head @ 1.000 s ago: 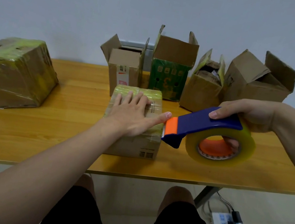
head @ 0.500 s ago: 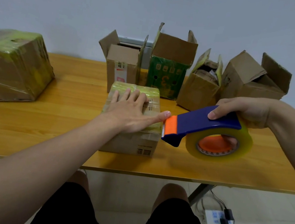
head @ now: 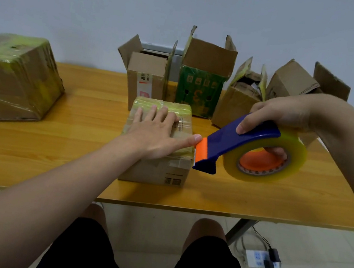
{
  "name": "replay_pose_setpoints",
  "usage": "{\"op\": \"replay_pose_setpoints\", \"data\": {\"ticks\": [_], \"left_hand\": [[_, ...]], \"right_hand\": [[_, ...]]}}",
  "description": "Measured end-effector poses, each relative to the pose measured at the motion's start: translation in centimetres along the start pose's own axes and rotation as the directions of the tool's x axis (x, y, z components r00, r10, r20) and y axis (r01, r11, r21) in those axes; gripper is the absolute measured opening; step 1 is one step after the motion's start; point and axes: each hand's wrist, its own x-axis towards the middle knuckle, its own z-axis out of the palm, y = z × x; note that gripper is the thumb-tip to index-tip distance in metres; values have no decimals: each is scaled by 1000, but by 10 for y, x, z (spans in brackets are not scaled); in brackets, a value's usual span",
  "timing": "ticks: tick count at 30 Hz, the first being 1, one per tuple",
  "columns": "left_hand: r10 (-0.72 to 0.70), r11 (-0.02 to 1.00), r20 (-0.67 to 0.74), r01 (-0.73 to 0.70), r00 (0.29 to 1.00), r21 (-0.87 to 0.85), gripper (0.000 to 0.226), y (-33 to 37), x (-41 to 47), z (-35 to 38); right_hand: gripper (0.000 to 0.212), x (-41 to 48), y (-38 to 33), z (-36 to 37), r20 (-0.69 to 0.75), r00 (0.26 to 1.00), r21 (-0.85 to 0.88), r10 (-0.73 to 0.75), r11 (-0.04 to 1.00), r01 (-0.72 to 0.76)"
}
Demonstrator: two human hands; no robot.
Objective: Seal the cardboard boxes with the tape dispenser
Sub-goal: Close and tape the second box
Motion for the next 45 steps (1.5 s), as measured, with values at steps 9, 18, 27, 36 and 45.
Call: {"op": "replay_pose_setpoints", "data": {"ticks": [9,18,27,36,45], "left_hand": [[38,999,42,-38,998,9,130,-7,0,-2],[28,999,55,-30,998,32,140,-4,-2,-4],[-4,1000,49,4,999,1,142,-6,1,-4],[-21,1000,50,21,999,12,141,-2,-1,-4],[-4,999,116,-2,993,52,143,0,-8,-10]], "right_hand": [[42,1,-54,-1,-28,991,-166,131,977,-134],[45,0,-31,-5,-8,987,33,159,987,-159],[37,0,-14,-10,78,992,24,100,994,-102],[40,-3,-13,-16,136,984,2,115,993,-116],[45,36,-48,13,18,947,-226,321,924,-309]]}}
